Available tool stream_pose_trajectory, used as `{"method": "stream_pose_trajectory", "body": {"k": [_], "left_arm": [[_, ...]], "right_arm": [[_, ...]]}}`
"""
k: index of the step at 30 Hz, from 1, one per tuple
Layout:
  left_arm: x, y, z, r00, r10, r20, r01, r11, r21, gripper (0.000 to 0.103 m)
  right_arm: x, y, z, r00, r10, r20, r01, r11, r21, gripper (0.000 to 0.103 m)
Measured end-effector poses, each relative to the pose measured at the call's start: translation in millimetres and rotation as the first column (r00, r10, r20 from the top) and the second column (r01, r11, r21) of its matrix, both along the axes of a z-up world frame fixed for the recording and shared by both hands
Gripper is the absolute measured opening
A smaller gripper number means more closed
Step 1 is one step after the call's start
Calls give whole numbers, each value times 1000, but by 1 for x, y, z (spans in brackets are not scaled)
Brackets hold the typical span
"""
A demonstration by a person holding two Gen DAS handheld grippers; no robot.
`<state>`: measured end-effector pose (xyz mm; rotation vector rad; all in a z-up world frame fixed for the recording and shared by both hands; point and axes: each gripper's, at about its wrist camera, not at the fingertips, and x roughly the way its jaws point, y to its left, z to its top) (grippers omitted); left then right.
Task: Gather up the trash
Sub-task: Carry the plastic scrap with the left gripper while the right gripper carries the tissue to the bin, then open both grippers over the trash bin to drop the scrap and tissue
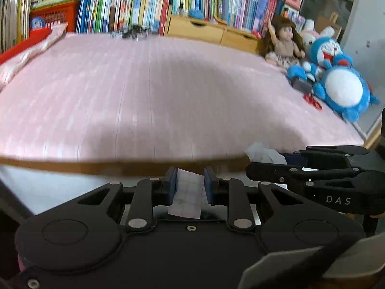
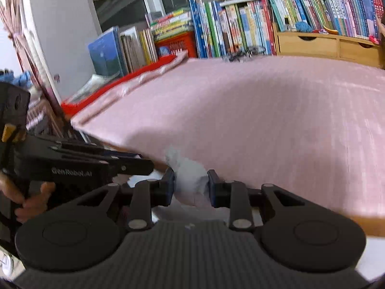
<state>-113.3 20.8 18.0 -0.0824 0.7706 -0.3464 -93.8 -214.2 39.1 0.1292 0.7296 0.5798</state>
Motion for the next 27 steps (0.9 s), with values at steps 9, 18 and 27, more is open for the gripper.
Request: {"method": "stream_pose_trajectory", "body": {"k": [9,18,27], "left_arm": [[-18,-5,-61,980,18,-199,-7,999,54,23],[-18,-6,-96,952,57,-301,-21,992,121,23],[-8,-13,-103,944,64,-325,-10,986,166,39]], "right_arm": [[-24,13,-54,986,-16,-169,1,996,-89,36],[-30,18,-78,974,-51,-221,18,989,-148,40],[-28,24,-87,972,-39,-231,0,986,-164,57]]}}
